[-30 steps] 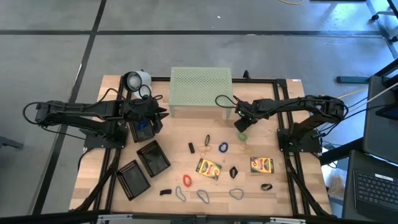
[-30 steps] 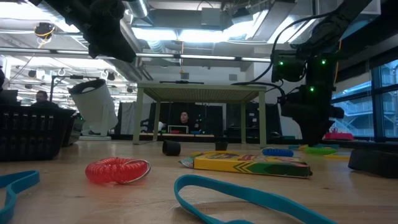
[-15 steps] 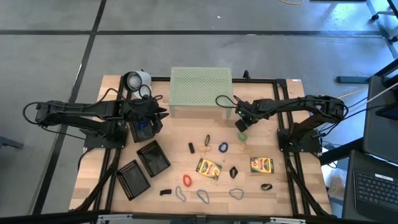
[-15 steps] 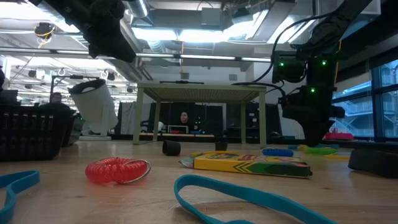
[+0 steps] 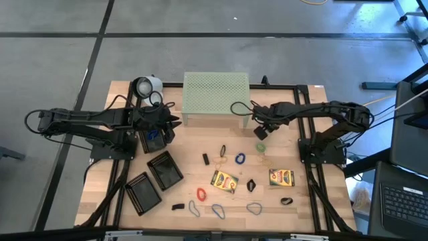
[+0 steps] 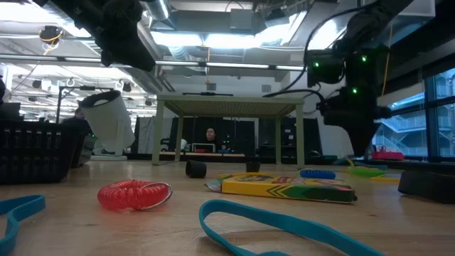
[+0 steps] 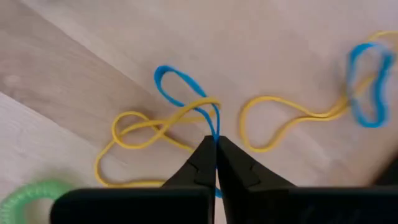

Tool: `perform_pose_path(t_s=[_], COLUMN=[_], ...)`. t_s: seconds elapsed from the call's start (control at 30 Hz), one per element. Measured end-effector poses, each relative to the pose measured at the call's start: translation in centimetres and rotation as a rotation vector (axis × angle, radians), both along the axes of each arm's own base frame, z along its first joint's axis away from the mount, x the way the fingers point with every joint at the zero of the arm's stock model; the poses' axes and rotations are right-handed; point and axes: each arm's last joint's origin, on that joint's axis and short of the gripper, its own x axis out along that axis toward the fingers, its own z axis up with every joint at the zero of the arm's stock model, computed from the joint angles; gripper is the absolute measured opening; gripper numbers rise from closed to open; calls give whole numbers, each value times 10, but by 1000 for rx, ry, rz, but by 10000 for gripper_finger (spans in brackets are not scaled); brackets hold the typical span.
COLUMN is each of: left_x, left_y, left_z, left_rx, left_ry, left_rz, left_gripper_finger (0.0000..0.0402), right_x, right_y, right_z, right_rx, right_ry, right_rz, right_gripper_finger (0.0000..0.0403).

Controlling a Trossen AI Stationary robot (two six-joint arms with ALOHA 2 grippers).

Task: Pick & Place Office Desk Supplies
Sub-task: Put the blue rubber band into the middle black bin

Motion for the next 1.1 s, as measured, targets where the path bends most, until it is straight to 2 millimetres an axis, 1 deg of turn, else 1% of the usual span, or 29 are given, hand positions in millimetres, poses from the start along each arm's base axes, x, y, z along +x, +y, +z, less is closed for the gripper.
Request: perform_pose_path(t_s=[0.17, 0.3, 0.4, 0.53, 0.6, 0.67, 0.77, 0.83, 0.97, 1.1], left_x=[0, 0, 0, 0, 0, 0, 0, 0, 0, 0], left_y=[0, 0, 0, 0, 0, 0, 0, 0, 0, 0], left_z=[0, 0, 0, 0, 0, 0, 0, 0, 0, 0], left_rx=[0, 0, 0, 0, 0, 0, 0, 0, 0, 0], left_ry=[0, 0, 0, 0, 0, 0, -1, -1, -1, -1], left_rz=[0, 0, 0, 0, 0, 0, 0, 0, 0, 0], left_gripper_finger=[103, 102, 103, 104, 103, 102, 103, 104, 102, 100], right_x=[6, 11, 13, 12, 11, 9, 4, 0, -6, -5], right_y=[6, 16, 26, 39, 43, 47, 52, 57, 63, 69], right_z=[22, 39, 47, 51, 51, 51, 53, 54, 60, 64], right_rx=[-47, -31, 58, 214, 251, 251, 218, 156, -98, -308], right_ry=[65, 101, 132, 155, 181, 221, 316, 409, 638, 770], right_rz=[38, 94, 214, 420, 504, 579, 667, 736, 899, 1010], right_gripper_finger=[6, 6, 6, 6, 6, 6, 6, 6, 6, 6])
